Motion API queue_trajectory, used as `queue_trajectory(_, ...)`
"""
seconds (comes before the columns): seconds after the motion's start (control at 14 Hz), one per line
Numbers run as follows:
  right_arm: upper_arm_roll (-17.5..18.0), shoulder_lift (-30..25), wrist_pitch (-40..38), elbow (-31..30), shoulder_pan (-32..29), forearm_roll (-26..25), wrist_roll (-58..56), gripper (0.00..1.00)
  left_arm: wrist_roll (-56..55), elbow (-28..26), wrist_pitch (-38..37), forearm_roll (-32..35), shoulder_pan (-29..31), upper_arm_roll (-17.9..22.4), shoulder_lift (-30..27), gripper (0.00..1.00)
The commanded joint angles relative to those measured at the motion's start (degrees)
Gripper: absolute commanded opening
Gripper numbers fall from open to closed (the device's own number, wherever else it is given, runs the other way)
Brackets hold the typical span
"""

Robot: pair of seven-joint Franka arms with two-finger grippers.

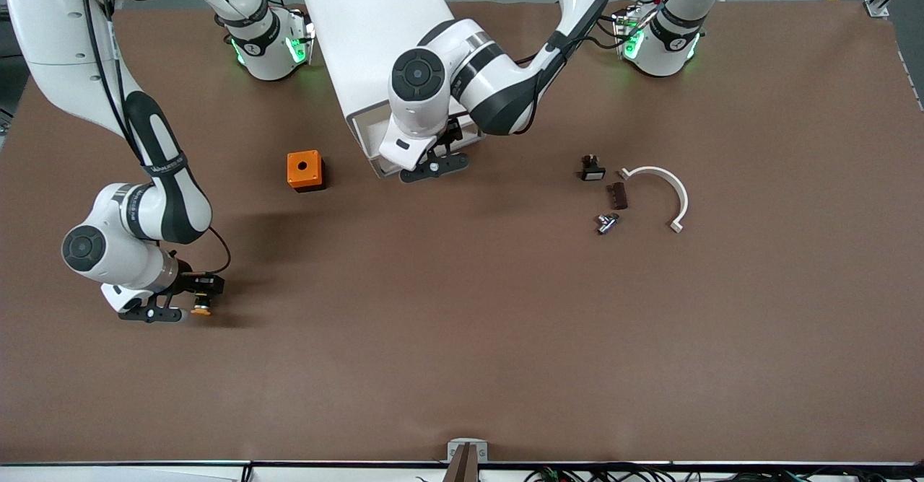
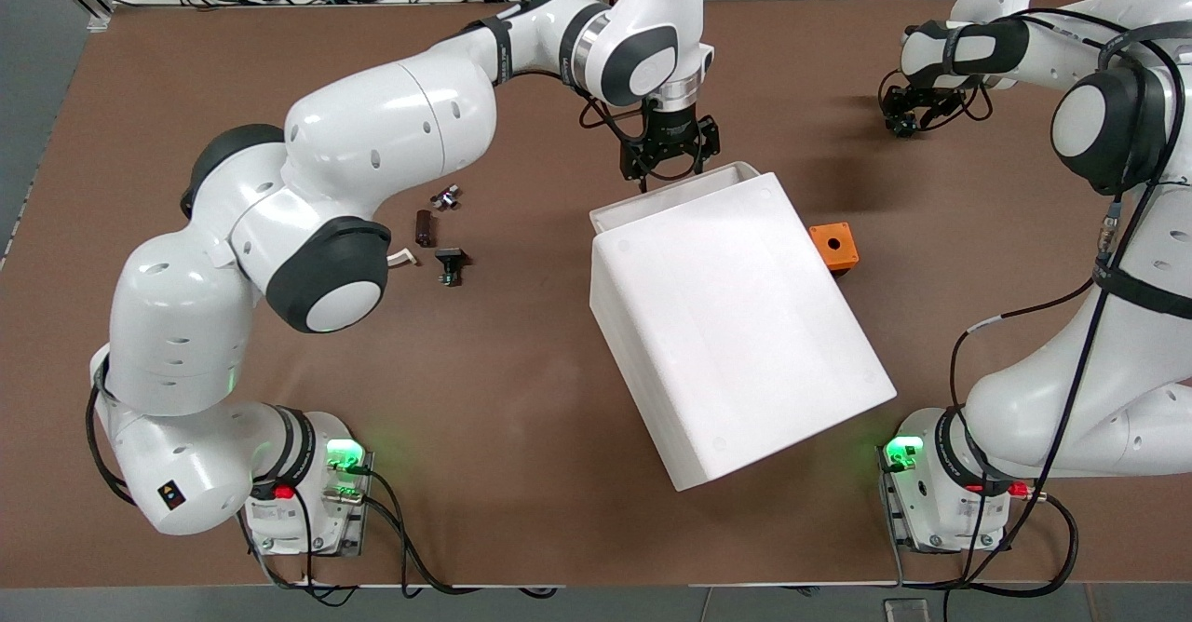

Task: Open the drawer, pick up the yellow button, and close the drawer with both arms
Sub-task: 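Lower the button with the right gripper while the left gripper shuts drawer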

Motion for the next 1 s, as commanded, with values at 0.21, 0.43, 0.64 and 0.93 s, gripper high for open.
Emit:
queue_trajectory(0.21,1.4,-7.3,-17.3,6.1,-0.4,-0.9,0.2,1.00,-0.1,-2.3,0.4,-7.1,-0.9,0.0,-1.0,1.00)
queue_trajectory(0.43,1.4,-12.6,-29.3,10.5,0.0,-0.7,0.3,1.00,-1.4,-3.9,0.4,-10.3,-1.2,0.0,-1.0,1.00)
queue_trajectory(0.64,1.4,-18.2,-36.3,11.0,1.0,-0.8,3.2,1.00,-6.1,-5.2,0.4,-13.8,-1.3,0.0,-1.0,1.00)
queue_trajectory(0.93,1.5,-23.6,-45.2,13.2,2.1,-0.4,4.1,1.00,-10.8,-6.0,0.4,-15.1,-1.8,-0.1,-0.9,1.00)
